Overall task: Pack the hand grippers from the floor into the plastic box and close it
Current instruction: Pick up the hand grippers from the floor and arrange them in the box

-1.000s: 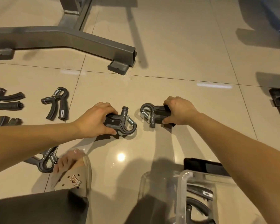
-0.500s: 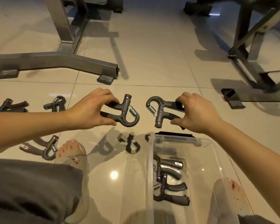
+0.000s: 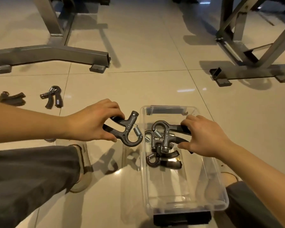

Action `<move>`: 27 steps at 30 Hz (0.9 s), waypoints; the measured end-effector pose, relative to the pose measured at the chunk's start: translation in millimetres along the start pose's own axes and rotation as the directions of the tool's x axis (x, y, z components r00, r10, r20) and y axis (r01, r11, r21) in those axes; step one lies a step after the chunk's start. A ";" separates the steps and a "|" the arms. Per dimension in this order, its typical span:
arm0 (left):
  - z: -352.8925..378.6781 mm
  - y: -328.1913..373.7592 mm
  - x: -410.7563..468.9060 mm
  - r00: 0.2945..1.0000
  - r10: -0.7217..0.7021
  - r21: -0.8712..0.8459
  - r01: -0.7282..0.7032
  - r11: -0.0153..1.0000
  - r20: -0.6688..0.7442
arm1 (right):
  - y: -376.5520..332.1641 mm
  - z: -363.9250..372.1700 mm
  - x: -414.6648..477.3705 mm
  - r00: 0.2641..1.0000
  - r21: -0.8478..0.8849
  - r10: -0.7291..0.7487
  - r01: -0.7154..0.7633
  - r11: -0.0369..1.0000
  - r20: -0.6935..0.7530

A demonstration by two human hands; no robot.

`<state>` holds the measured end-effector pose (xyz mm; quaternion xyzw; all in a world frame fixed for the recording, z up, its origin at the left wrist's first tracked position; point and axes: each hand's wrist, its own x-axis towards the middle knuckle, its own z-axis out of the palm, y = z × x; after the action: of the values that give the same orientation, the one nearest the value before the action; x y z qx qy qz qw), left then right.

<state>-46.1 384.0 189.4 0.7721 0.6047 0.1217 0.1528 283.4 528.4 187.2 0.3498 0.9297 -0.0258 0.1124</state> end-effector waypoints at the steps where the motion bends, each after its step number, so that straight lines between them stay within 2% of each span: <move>1: 9.0 5.8 -2.1 1.000 0.005 -0.011 -0.005 1.000 -0.004 | -1.7 8.5 -6.4 1.000 0.008 0.007 -0.007 1.000 0.023; 7: 53.5 32.4 -13.7 0.999 0.015 -0.102 -0.020 0.995 -0.044 | -26.9 64.4 -30.9 0.979 0.041 -0.006 -0.002 0.999 0.205; 10: 61.2 39.6 -11.7 0.999 0.015 -0.116 -0.021 0.993 -0.049 | -41.4 94.2 -32.7 0.941 0.016 -0.030 0.027 1.000 0.337; 14: 66.0 40.1 -12.6 0.997 -0.001 -0.146 -0.010 0.989 -0.078 | -49.0 120.0 -27.1 0.896 -0.008 -0.025 0.032 0.999 0.443; 18: 68.6 37.5 -13.5 0.996 -0.015 -0.164 0.000 0.986 -0.088 | -48.2 136.1 -19.3 0.882 0.001 0.006 -0.007 1.000 0.471; 27: 73.2 38.0 -8.6 0.996 -0.069 -0.210 0.055 0.976 -0.058 | -46.4 155.7 -15.5 0.900 0.012 0.017 -0.024 1.000 0.436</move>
<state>13.2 360.7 136.2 0.7282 0.6172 0.2043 0.2168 294.0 463.7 37.7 0.3458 0.8771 -0.1099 0.3147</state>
